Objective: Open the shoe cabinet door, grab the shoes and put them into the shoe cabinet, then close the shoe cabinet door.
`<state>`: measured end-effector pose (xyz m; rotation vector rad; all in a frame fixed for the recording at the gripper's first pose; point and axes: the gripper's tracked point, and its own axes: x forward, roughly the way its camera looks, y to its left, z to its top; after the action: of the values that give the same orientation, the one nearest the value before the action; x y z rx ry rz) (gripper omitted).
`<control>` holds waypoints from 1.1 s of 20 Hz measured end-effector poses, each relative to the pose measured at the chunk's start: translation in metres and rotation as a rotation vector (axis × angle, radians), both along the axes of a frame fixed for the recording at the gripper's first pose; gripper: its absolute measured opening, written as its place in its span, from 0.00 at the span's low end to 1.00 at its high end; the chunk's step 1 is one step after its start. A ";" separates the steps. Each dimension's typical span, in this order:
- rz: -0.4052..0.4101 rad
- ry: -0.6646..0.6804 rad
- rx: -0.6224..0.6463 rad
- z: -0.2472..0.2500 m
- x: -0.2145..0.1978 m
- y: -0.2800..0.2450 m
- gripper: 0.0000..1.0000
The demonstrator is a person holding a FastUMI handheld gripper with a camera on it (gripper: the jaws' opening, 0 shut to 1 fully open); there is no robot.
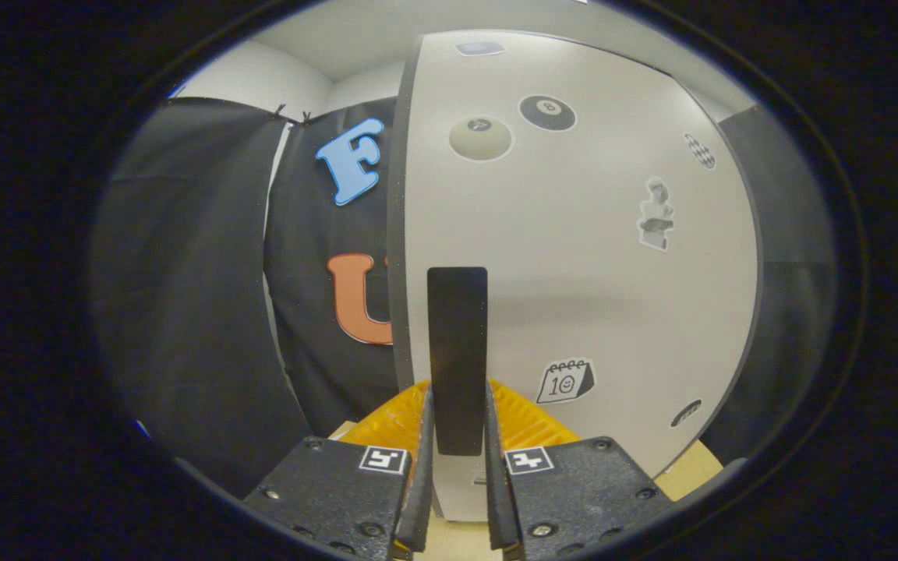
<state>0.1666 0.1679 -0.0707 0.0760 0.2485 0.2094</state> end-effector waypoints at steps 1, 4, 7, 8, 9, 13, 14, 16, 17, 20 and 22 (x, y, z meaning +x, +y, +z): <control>0.012 0.002 -0.003 0.000 -0.003 -0.002 0.32; 0.052 -0.001 0.000 0.002 -0.010 -0.007 0.32; 0.084 -0.011 -0.012 0.003 -0.019 -0.012 0.32; 0.092 -0.012 -0.015 0.004 -0.023 -0.015 0.32; 0.102 -0.016 -0.018 0.004 -0.024 -0.017 0.32; 0.144 -0.034 -0.018 0.001 -0.032 -0.027 0.32; 0.147 -0.040 -0.024 0.002 -0.034 -0.030 0.32; 0.148 -0.046 -0.028 0.002 -0.038 -0.036 0.32; 0.151 -0.043 -0.026 0.003 -0.040 -0.039 0.32; 0.163 -0.031 0.002 0.003 -0.049 -0.045 0.32; 0.166 -0.008 0.014 -0.001 -0.061 -0.051 0.30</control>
<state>0.1060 0.1174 -0.0721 0.0681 0.2454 0.3768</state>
